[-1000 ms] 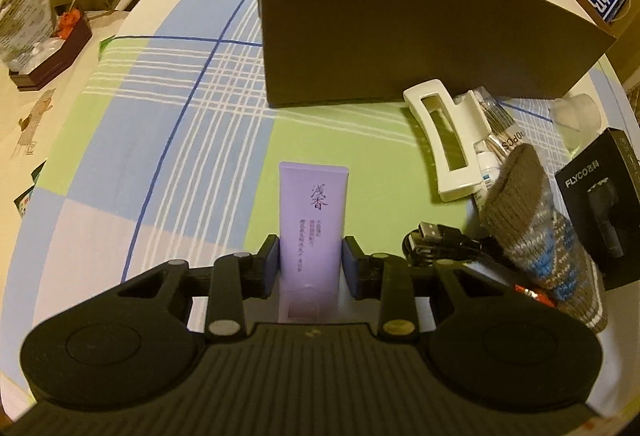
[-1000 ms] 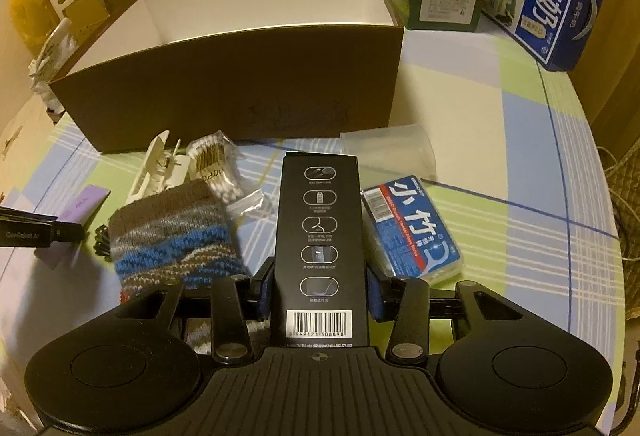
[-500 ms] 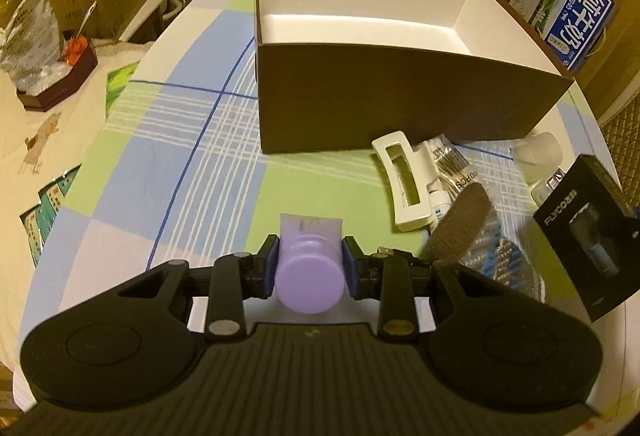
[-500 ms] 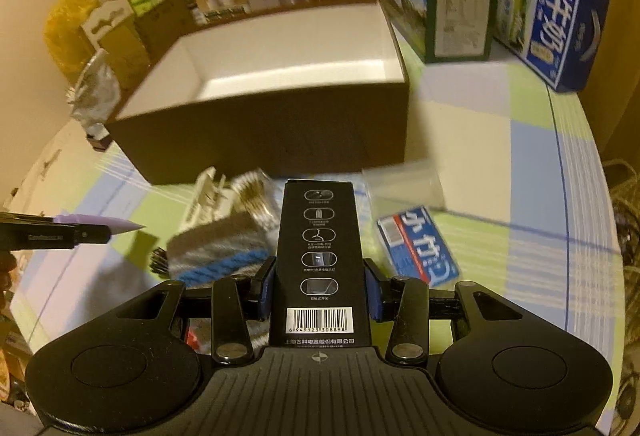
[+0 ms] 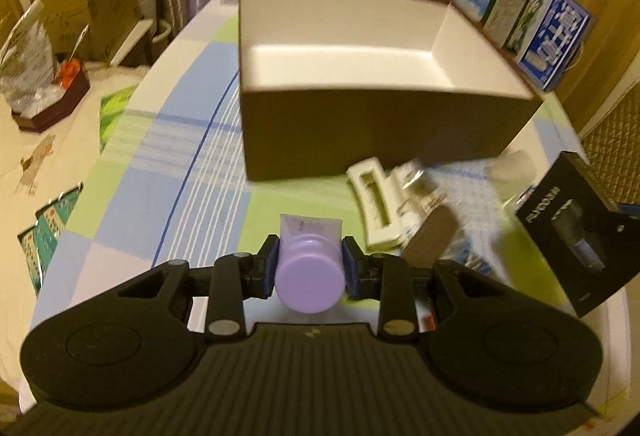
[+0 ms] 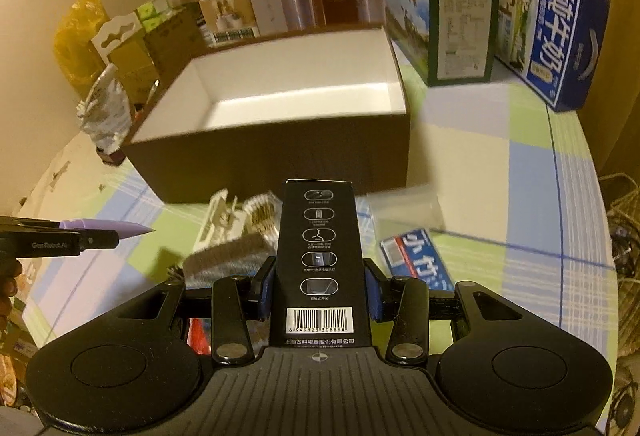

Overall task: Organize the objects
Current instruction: 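Carry the tube and black box into the brown box and release both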

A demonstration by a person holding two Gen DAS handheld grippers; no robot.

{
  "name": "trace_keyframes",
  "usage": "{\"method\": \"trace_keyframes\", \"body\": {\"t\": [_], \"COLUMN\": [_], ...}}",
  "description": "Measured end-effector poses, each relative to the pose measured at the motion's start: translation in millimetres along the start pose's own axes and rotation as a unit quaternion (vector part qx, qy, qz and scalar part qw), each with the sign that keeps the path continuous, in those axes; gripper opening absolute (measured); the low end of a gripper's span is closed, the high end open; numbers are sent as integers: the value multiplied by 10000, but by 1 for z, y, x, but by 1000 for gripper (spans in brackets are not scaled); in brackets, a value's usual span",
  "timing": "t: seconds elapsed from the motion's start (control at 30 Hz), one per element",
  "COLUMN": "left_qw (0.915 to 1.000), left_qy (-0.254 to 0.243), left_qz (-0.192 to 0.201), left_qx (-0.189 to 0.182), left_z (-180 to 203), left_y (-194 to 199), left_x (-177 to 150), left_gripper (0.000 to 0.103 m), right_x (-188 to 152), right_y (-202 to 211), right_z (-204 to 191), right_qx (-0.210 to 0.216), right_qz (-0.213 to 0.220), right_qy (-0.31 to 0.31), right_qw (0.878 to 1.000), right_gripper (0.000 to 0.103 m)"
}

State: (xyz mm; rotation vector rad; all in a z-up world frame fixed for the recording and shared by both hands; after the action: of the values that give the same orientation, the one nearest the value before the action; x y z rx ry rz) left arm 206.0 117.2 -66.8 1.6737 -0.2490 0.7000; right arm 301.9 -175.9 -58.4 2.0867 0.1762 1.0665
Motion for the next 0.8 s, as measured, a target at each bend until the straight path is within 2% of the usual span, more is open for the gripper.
{"method": "trace_keyframes", "body": {"t": [0.33, 0.6, 0.8], "left_qw": [9974, 9938, 9922], "left_qy": [-75, -225, -256], "left_qz": [685, 1051, 1187], "left_qx": [-216, -273, -264], "left_z": [10, 23, 33], "left_y": [28, 26, 9], "left_x": [45, 82, 112], "left_gripper": [28, 28, 28], "right_x": [41, 79, 117], "right_y": [11, 9, -11], "right_z": [-9, -11, -9], "right_qx": [190, 334, 347], "right_qz": [397, 704, 867], "right_qy": [180, 230, 282], "right_qw": [9989, 9967, 9952], "right_gripper": [40, 40, 40]}}
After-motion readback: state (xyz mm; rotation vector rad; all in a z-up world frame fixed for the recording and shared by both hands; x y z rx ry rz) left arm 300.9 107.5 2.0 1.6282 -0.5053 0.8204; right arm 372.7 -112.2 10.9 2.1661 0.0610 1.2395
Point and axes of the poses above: each gripper's, at about its wrist camera, not at the fingertips, and y roughly against the way its jaws point, z to its right, x to its top, the point moved 2 cm from there along -y, roughly the way its jaws point, and after that the axes turned 13 degrees about x, right-handed, at the moved point
